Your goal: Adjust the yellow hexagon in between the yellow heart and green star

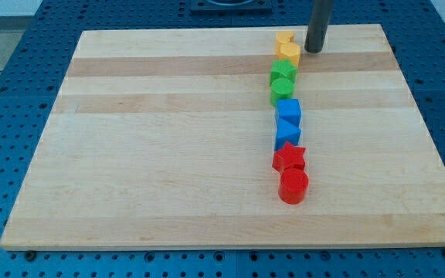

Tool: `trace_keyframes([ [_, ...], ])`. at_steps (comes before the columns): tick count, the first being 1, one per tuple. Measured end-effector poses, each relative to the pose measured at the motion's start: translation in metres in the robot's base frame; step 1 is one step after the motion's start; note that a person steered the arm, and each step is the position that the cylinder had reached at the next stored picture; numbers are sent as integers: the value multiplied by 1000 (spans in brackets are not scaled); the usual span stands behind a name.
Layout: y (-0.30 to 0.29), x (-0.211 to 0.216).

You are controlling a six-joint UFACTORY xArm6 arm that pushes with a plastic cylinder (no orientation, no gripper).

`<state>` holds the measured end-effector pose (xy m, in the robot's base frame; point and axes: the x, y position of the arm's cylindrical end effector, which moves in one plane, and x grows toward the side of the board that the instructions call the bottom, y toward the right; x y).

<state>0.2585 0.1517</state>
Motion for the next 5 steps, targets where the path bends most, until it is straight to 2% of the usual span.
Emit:
trace_keyframes([
  [5, 0, 11],
])
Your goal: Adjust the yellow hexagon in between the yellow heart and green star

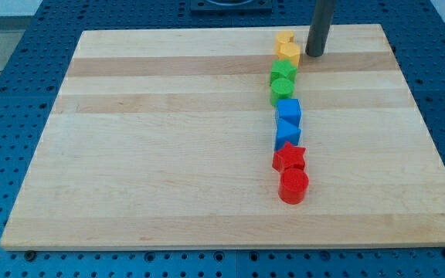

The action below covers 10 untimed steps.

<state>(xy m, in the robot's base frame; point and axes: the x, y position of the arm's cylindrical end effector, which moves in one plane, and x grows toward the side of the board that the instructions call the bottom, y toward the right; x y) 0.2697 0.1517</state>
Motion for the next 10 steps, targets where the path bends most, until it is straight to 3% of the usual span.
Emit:
trace_keyframes([
  [4, -38, 10],
  [6, 45, 9],
  [7, 49, -41],
  [8, 19, -77],
  [9, -15, -78],
  [10, -91, -78],
])
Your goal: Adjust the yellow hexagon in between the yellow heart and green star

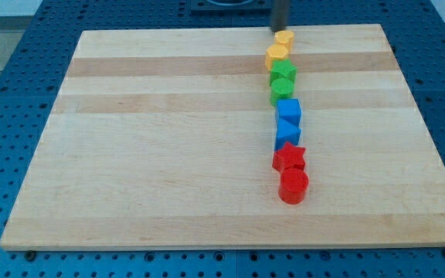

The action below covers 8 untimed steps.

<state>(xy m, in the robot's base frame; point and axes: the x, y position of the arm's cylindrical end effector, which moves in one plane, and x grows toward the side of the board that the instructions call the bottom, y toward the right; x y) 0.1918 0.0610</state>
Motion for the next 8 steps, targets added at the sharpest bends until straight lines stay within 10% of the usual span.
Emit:
trace_keyframes([
  [8, -13, 88],
])
